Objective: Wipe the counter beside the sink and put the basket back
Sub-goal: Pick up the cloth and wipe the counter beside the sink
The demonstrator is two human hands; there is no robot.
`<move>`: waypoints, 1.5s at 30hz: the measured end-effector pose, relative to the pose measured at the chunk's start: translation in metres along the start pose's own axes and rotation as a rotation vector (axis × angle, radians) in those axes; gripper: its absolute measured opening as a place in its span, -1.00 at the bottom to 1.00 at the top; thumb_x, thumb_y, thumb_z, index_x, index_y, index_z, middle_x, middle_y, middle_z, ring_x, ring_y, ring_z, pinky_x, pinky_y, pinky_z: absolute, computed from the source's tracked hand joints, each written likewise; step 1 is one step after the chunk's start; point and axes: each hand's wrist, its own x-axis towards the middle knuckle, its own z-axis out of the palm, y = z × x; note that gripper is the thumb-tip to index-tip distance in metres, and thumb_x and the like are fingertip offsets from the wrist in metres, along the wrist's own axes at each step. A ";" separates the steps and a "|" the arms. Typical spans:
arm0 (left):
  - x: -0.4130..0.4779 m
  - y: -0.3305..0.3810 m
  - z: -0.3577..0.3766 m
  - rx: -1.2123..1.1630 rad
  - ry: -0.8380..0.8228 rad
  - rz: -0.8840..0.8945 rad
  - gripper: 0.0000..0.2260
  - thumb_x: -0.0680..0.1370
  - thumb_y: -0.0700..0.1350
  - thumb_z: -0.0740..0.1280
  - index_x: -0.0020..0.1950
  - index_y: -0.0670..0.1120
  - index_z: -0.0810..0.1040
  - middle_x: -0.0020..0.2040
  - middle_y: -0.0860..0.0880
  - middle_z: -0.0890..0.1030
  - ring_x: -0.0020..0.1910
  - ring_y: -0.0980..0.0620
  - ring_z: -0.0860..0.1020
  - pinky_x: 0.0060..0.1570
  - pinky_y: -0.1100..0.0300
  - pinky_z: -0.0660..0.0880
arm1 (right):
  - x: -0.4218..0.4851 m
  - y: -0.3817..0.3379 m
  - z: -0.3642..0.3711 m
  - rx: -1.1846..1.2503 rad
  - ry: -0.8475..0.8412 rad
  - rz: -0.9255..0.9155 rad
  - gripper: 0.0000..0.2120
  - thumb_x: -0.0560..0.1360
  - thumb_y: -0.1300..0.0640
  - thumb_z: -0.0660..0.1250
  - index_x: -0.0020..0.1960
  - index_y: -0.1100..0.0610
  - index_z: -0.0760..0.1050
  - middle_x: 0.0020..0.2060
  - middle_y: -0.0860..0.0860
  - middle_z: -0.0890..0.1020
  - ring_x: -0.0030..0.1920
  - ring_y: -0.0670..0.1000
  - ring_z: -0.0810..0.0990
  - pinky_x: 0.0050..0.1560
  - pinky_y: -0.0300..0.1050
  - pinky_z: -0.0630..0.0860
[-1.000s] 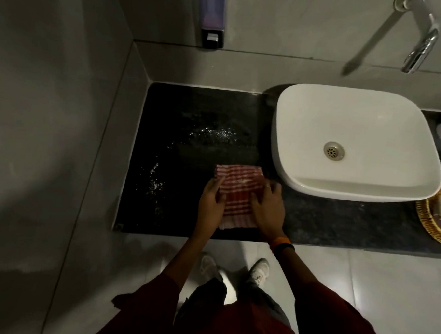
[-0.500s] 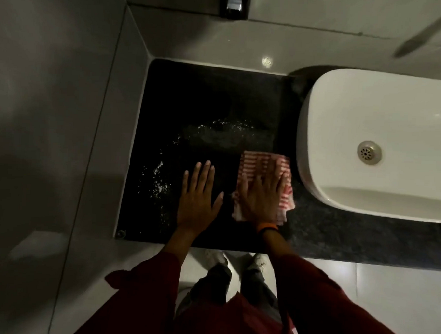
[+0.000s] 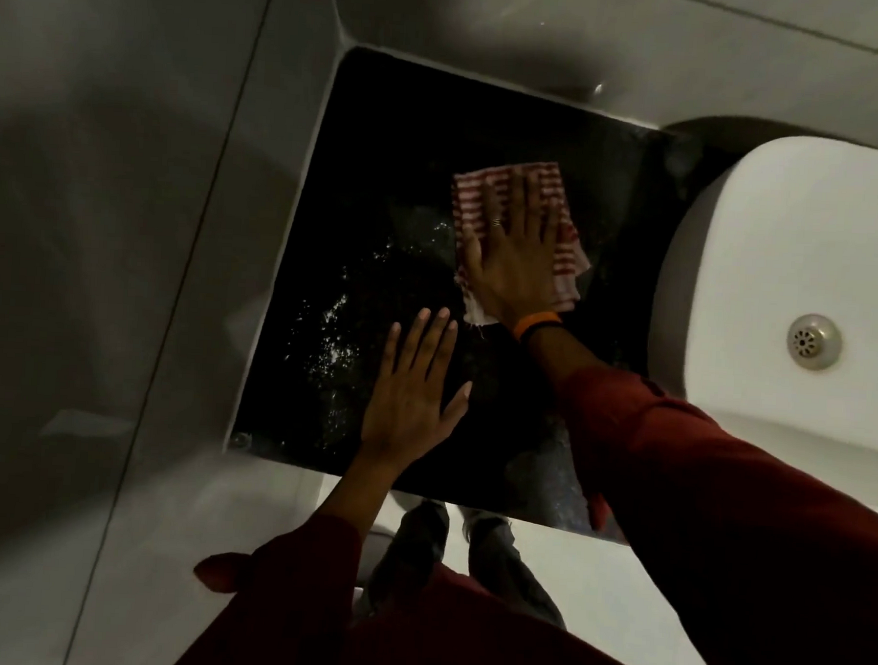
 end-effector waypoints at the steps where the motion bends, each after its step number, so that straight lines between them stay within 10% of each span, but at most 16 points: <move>1: 0.000 -0.001 0.001 -0.013 0.019 0.000 -0.35 0.66 0.21 0.06 0.63 -0.13 0.05 0.66 -0.10 0.03 0.65 -0.08 -0.02 0.58 -0.19 0.08 | 0.002 -0.001 0.002 -0.001 -0.011 -0.032 -0.37 0.63 -0.17 0.00 0.63 0.05 0.02 0.63 0.21 0.03 0.63 0.23 -0.02 0.59 0.32 -0.06; 13: 0.094 0.005 -0.045 -0.050 0.146 0.198 -0.52 0.64 -0.07 0.17 0.55 -0.17 0.28 0.57 -0.17 0.30 0.59 -0.20 0.20 0.58 -0.18 0.13 | -0.174 0.034 0.016 0.026 0.157 0.185 -0.33 0.58 -0.26 0.09 0.60 0.04 0.16 0.63 0.16 0.10 0.64 0.17 0.01 0.59 0.30 0.04; 20: 0.194 0.009 -0.029 0.131 -0.174 0.263 -0.41 0.61 0.27 0.06 0.59 0.05 0.21 0.64 -0.03 0.14 0.63 -0.13 0.05 0.55 -0.27 -0.02 | -0.209 0.039 0.041 -0.076 0.122 0.193 -0.30 0.57 -0.34 0.01 0.63 -0.07 0.02 0.64 0.14 0.00 0.64 0.17 -0.09 0.59 0.33 -0.06; 45: -0.063 -0.007 -0.024 -0.083 -0.026 -0.930 -0.34 0.61 0.30 0.02 0.63 0.00 0.05 0.63 -0.20 0.13 0.59 -0.27 0.14 0.50 -0.39 0.02 | -0.212 0.040 0.036 0.017 0.086 0.149 -0.26 0.56 -0.39 0.00 0.62 -0.05 0.03 0.64 0.16 -0.03 0.64 0.20 -0.11 0.57 0.39 -0.08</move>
